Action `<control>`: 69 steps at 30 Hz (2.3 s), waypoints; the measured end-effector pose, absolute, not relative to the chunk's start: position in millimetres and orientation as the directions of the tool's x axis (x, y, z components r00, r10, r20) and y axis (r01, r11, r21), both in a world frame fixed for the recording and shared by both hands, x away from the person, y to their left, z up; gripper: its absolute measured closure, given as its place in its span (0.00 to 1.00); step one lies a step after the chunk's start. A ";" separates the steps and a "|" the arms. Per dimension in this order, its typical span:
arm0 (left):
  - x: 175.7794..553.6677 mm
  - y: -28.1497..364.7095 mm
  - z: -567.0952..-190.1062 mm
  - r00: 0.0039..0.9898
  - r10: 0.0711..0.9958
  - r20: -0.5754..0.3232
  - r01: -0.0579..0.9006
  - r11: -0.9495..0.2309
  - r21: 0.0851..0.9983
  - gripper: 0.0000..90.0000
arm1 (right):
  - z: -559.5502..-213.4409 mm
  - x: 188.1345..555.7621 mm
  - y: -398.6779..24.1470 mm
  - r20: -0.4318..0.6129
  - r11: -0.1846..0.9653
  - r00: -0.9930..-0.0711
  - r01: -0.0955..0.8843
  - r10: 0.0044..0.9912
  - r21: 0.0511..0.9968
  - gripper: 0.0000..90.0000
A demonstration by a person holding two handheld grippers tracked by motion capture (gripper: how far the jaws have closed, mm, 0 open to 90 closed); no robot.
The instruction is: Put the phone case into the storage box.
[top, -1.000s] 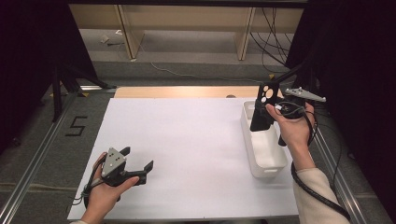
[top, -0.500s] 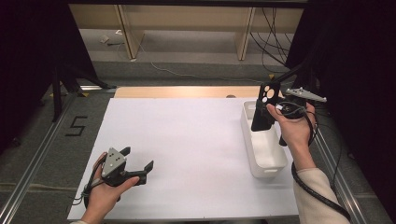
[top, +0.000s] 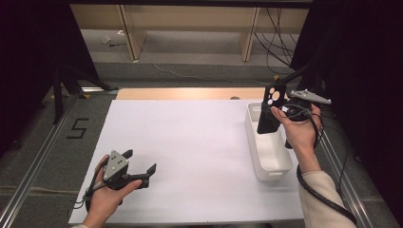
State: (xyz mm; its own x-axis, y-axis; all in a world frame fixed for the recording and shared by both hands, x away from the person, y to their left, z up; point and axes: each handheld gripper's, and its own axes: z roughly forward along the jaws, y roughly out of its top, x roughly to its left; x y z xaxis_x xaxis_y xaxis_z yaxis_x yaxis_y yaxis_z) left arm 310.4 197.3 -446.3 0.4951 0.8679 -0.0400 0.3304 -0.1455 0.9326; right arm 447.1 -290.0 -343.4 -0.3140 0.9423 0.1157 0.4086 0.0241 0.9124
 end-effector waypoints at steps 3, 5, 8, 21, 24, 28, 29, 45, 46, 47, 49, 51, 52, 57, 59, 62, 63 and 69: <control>310.8 196.9 -446.6 0.495 0.868 -0.041 0.331 -0.145 0.932 0.04 | -343.9 447.8 -290.5 0.119 0.022 -0.312 0.413 0.943 0.910 0.18; 310.7 196.4 -446.4 0.495 0.868 -0.041 0.331 -0.145 0.932 0.04 | -344.8 448.1 -290.5 0.113 0.027 -0.311 0.412 0.944 0.911 0.18; 310.5 196.7 -446.2 0.495 0.868 -0.041 0.329 -0.144 0.933 0.04 | -346.2 448.5 -290.5 0.112 0.028 -0.309 0.413 0.944 0.910 0.18; 310.5 197.1 -446.0 0.496 0.867 -0.042 0.329 -0.143 0.934 0.04 | -347.4 449.0 -290.6 0.080 0.047 -0.293 0.404 0.953 0.913 0.18; 310.2 197.1 -446.0 0.495 0.868 -0.041 0.328 -0.143 0.934 0.04 | -347.8 449.3 -288.9 0.072 0.055 -0.295 0.401 0.953 0.914 0.18; 310.4 197.2 -446.0 0.495 0.868 -0.042 0.328 -0.142 0.934 0.04 | -349.0 449.8 -287.5 0.066 0.061 -0.294 0.402 0.953 0.914 0.18; 310.4 197.0 -446.0 0.496 0.867 -0.042 0.329 -0.143 0.934 0.04 | -349.2 450.0 -287.4 0.064 0.062 -0.293 0.402 0.954 0.914 0.18; 310.5 197.2 -446.1 0.497 0.867 -0.042 0.327 -0.143 0.934 0.04 | -351.7 455.1 -283.9 0.051 0.075 -0.294 0.402 0.955 0.913 0.18; 310.5 197.4 -446.1 0.496 0.867 -0.041 0.327 -0.144 0.934 0.04 | -351.8 455.6 -283.5 0.051 0.076 -0.294 0.403 0.954 0.912 0.18; 310.5 197.4 -446.1 0.496 0.867 -0.041 0.328 -0.143 0.934 0.04 | -351.9 456.0 -282.9 0.050 0.076 -0.293 0.402 0.955 0.912 0.18; 310.4 197.5 -446.1 0.496 0.867 -0.041 0.328 -0.143 0.934 0.04 | -351.9 456.7 -281.8 0.049 0.077 -0.293 0.403 0.955 0.912 0.18; 310.3 197.6 -446.1 0.496 0.867 -0.041 0.328 -0.144 0.934 0.04 | -351.8 457.3 -281.1 0.049 0.077 -0.294 0.402 0.955 0.912 0.18; 310.3 197.6 -446.1 0.496 0.867 -0.041 0.328 -0.144 0.934 0.04 | -351.7 457.6 -281.1 0.047 0.079 -0.294 0.400 0.955 0.913 0.18; 310.4 197.7 -446.2 0.496 0.867 -0.042 0.329 -0.142 0.934 0.04 | -352.9 459.6 -281.3 0.048 0.078 -0.291 0.405 0.955 0.911 0.18; 310.5 197.4 -446.4 0.496 0.868 -0.042 0.329 -0.143 0.933 0.04 | -353.4 460.5 -281.7 0.052 0.073 -0.289 0.405 0.956 0.912 0.18; 310.5 197.1 -446.4 0.497 0.867 -0.043 0.329 -0.142 0.934 0.04 | -353.3 462.0 -282.9 0.056 0.068 -0.285 0.408 0.957 0.911 0.18; 310.4 197.2 -446.4 0.497 0.867 -0.043 0.328 -0.142 0.934 0.04 | -353.6 462.5 -283.1 0.056 0.068 -0.284 0.409 0.957 0.910 0.18; 310.3 197.6 -446.3 0.497 0.867 -0.041 0.328 -0.144 0.934 0.04 | -357.3 466.1 -281.9 0.053 0.074 -0.285 0.418 0.957 0.905 0.18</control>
State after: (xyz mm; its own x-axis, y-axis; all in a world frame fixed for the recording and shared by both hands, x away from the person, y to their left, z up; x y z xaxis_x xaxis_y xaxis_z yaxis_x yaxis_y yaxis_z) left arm 310.3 197.6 -446.3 0.4967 0.8670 -0.0406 0.3280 -0.1442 0.9336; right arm 466.1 -281.9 -357.3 -0.2848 0.9571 0.0529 0.4181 0.0744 0.9053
